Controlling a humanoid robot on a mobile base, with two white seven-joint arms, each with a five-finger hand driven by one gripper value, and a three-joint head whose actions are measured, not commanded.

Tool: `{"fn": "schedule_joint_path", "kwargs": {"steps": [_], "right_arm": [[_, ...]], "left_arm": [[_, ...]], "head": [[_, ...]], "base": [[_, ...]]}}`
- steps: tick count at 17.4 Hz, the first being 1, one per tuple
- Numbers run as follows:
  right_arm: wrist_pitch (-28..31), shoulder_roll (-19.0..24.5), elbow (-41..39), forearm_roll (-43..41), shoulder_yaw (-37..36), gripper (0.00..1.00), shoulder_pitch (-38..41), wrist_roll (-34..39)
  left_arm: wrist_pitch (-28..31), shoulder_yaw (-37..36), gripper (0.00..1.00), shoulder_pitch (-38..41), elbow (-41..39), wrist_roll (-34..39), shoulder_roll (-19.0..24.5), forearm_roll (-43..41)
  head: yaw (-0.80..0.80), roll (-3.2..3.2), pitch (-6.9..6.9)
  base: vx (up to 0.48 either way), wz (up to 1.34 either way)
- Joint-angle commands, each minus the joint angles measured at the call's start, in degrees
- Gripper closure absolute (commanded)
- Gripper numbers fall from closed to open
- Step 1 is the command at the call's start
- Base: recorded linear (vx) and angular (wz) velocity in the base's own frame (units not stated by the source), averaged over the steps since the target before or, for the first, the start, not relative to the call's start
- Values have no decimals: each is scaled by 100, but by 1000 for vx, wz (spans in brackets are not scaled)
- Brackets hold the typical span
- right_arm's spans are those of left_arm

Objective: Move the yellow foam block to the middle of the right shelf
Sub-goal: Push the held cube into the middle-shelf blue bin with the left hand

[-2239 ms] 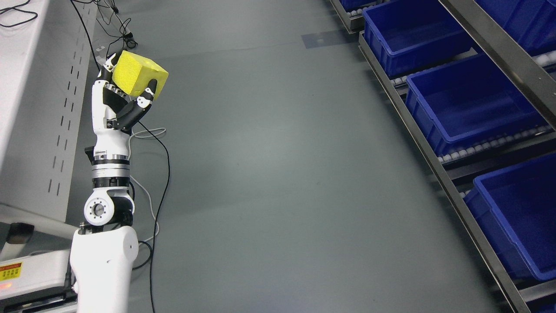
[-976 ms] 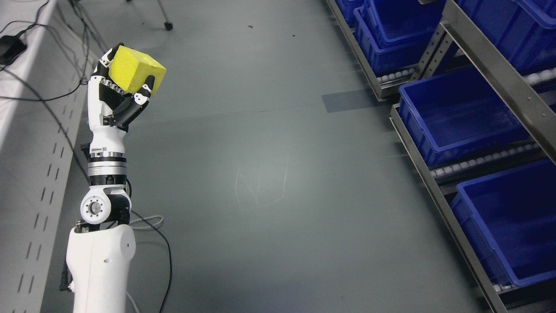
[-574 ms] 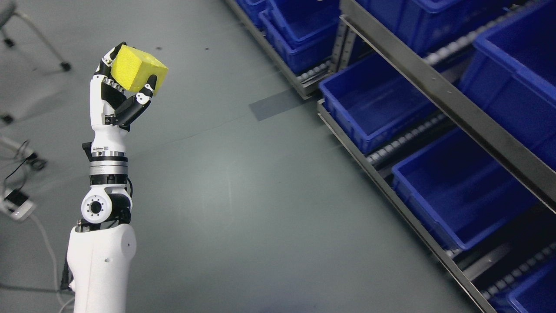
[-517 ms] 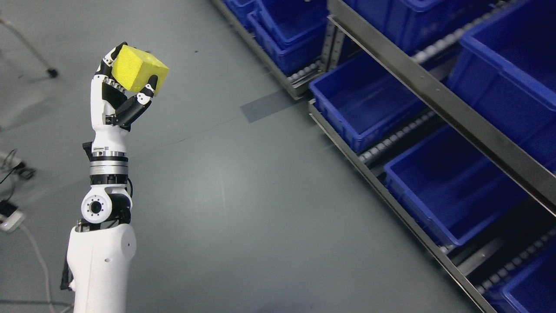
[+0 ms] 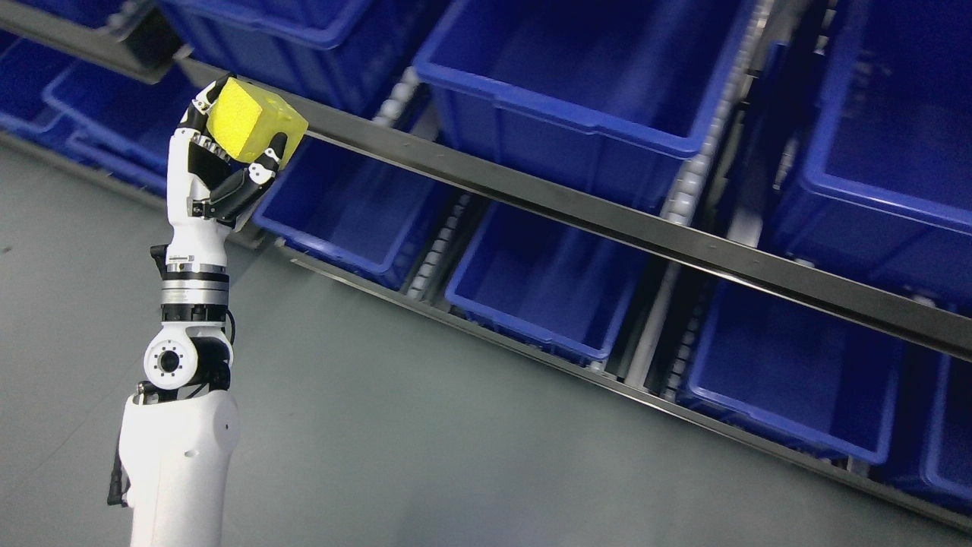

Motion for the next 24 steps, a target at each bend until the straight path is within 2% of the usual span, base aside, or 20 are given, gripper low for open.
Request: {"fn": "schedule_joint_path", "kwargs": {"steps": [1,5,8,11,12,15,18,21,24], "right_arm": [[5,-100,-100,0,0,0,-19,-1],[5,-100,-100,0,0,0,-19,-1],[5,-100,-100,0,0,0,-19,-1],[5,-100,-100,-9,0,0,-19,-1],[5,-100,-100,0,0,0,-19,-1],[5,-100,-100,0,0,0,-19,-1],[5,-100,-100,0,0,0,-19,-1],[5,-100,-100,0,0,0,-10,-1],[5,-100,-100,0,0,0,-19,-1]], "left_arm": [[-62,-9,56,-17,-277,-11,-52,9],[-80,-18,57,-219,-927,-11,-189,35],[34,-132,58,-719,-1157,-2,-189,35],[472,-132,58,-1124,-1148,7,-189,35],[709,-132,58,-1299,-1148,33,-189,27],[2034,-89,58,-1739,-1122,225,-189,18],[3737,-80,57,-2126,-1086,481,-189,-43],[4541,-88,54,-2381,-955,534,-189,-534],[5069,-88,52,-2767,-560,1103,-189,-720]], "head": [[0,0,0],[0,0,1],[0,0,1],[0,0,1],[0,0,1],[0,0,1],[0,0,1],[0,0,1],[0,0,1]], "base": [[152,-1107],[138,-1003],[108,-652],[82,-415],[45,-244],[37,-183],[6,-31],[-6,27],[-3,9]]}}
